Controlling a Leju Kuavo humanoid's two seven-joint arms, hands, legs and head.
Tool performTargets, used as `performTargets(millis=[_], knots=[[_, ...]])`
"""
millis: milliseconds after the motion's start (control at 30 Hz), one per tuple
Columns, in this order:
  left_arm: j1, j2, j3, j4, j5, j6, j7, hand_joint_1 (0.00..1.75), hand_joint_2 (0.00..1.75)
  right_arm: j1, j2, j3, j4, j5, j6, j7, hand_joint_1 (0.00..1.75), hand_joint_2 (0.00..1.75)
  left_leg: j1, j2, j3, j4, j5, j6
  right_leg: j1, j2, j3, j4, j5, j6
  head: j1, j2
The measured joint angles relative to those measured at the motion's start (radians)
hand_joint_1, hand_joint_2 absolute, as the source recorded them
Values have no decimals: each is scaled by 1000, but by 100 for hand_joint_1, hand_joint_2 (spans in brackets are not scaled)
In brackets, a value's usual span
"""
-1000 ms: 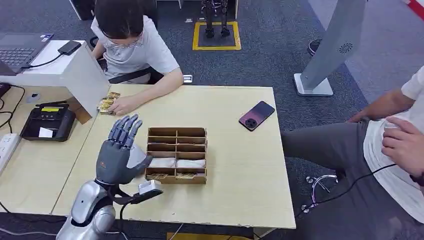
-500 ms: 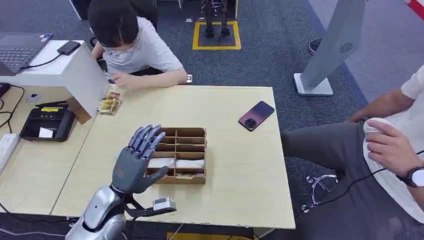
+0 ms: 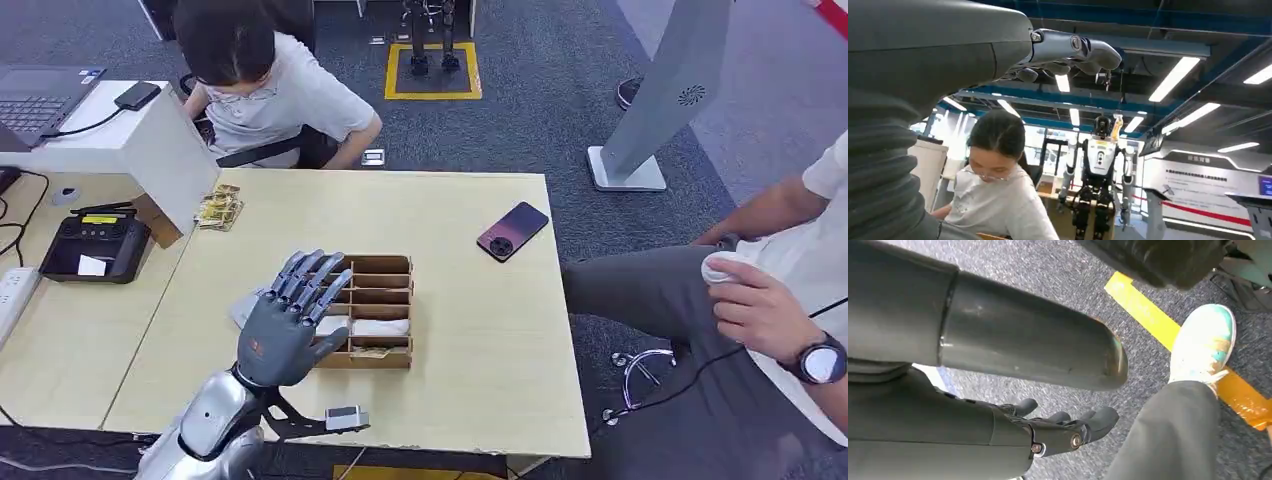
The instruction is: Pass the card to the sensor for recognition and then transmit it.
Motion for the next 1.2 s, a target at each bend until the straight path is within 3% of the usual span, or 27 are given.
performTargets(millis=[100, 167, 567, 1200], knots=[[-4, -11, 6, 22, -124, 33, 127, 0, 175, 0, 2, 3, 0, 0, -5, -3, 0, 0, 0, 0, 0, 0, 0, 0, 0, 0, 0, 0, 0, 0, 0, 0], [-14, -28, 30, 51, -164, 42, 163, 0, 175, 0, 2, 3, 0, -1, -5, -6, 0, 0, 0, -1, 0, 0, 0, 0, 0, 0, 0, 0, 0, 0, 0, 0], [-29, -69, 113, 135, -193, 44, 168, 0, 175, 3, 2, 3, 0, -5, -7, -6, 0, 0, 0, 0, 0, 0, 0, 0, 0, 0, 0, 0, 0, 0, 0, 0], [-30, -79, 179, 240, -201, 47, 188, 0, 175, 5, 2, 3, 0, -19, -7, -13, 0, 0, 0, 0, 0, 0, 0, 0, 0, 0, 0, 0, 0, 0, 0, 0]])
